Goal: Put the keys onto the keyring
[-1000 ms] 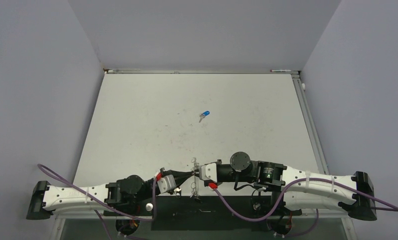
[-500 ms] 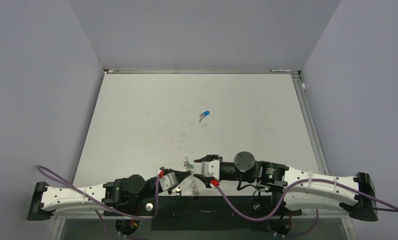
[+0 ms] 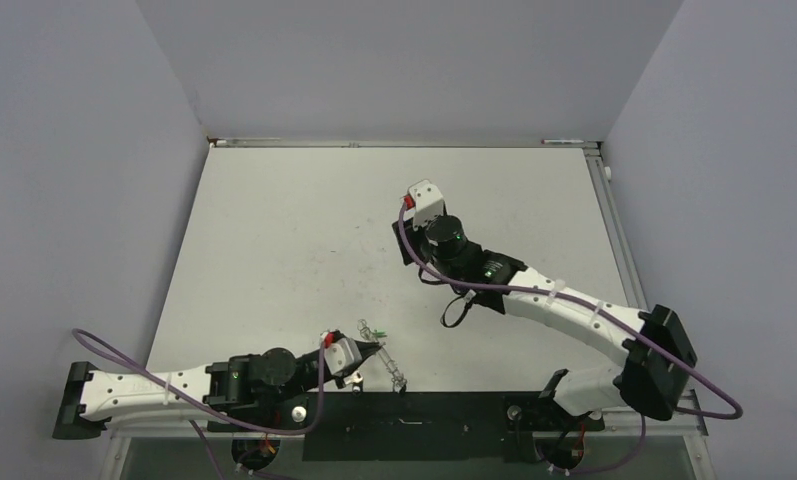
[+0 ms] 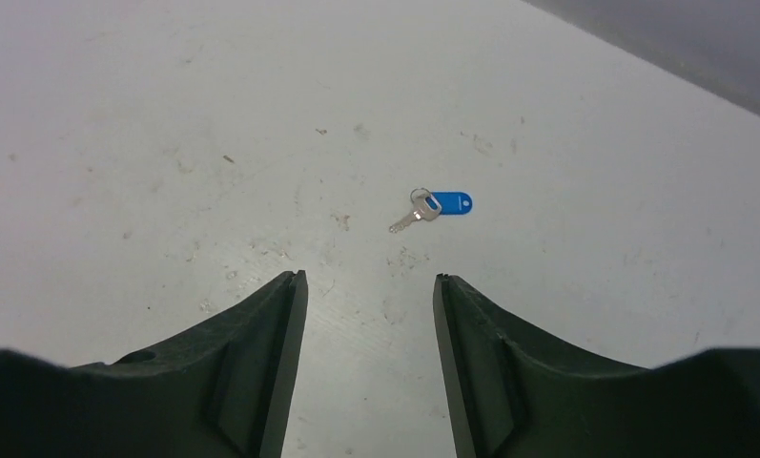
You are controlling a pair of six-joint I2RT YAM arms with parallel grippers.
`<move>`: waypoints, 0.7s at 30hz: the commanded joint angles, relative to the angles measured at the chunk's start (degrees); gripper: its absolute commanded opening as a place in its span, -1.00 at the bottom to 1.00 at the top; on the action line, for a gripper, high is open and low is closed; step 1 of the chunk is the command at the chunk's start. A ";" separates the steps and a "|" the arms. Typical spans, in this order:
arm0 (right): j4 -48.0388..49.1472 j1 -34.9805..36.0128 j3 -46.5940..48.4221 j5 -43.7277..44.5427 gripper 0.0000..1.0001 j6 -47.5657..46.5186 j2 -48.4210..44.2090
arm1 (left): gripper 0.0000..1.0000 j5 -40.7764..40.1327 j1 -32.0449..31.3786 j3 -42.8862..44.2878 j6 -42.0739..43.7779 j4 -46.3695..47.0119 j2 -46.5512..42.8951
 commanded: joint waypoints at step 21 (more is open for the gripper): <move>-15.78 -11.83 32.90 -11.37 -0.20 5.79 38.49 | -1.00 -5.76 -2.76 27.23 -22.35 -38.43 0.50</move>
